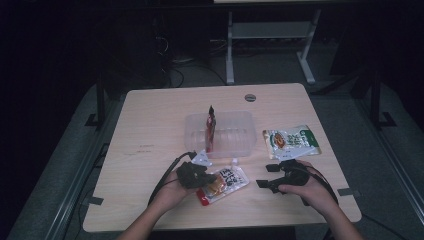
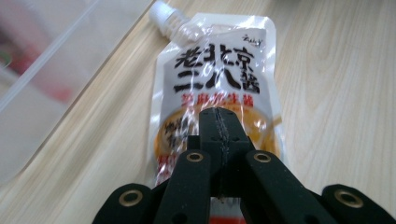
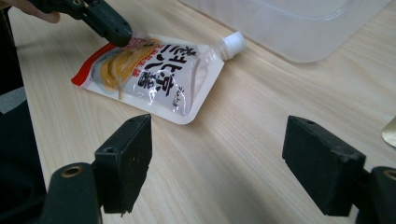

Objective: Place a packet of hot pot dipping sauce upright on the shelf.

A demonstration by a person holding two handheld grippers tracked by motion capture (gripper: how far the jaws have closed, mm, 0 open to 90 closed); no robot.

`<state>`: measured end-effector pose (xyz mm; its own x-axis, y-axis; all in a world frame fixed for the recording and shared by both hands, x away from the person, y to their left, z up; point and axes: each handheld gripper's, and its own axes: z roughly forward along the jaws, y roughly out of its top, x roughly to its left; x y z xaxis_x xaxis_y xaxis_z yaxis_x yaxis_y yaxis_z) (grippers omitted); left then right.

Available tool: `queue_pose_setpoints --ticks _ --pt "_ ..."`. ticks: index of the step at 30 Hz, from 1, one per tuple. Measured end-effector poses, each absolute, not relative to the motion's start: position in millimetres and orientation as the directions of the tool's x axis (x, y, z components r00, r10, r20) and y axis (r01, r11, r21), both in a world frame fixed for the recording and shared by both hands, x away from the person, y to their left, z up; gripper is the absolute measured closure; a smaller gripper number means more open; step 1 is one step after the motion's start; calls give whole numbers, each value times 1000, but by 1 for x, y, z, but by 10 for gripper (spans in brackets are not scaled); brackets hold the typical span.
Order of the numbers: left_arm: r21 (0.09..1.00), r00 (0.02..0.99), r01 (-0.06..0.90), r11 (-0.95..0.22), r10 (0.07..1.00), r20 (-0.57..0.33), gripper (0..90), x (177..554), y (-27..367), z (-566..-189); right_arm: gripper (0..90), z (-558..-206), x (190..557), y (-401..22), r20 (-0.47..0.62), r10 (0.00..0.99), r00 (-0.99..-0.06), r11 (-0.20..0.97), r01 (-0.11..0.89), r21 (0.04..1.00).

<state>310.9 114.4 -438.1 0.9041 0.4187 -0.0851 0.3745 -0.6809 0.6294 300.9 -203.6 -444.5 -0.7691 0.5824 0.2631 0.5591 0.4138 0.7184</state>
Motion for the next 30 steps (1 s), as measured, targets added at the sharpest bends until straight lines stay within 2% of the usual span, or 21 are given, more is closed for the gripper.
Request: queue_pose_setpoints --ticks 8,15,22,30 --pt "594 911 362 -719 408 -62 898 311 101 -447 233 -446 300 -202 265 575 -774 425 559 712" --pt "584 897 398 -707 432 -89 900 314 97 -454 236 -447 300 -199 272 562 -781 434 559 706" --pt "576 900 394 -716 429 -82 900 314 96 -455 240 -447 301 -193 293 544 -786 429 561 708" --pt "580 901 386 -718 427 -70 900 313 96 -455 278 -449 308 -175 317 529 -787 433 572 696"
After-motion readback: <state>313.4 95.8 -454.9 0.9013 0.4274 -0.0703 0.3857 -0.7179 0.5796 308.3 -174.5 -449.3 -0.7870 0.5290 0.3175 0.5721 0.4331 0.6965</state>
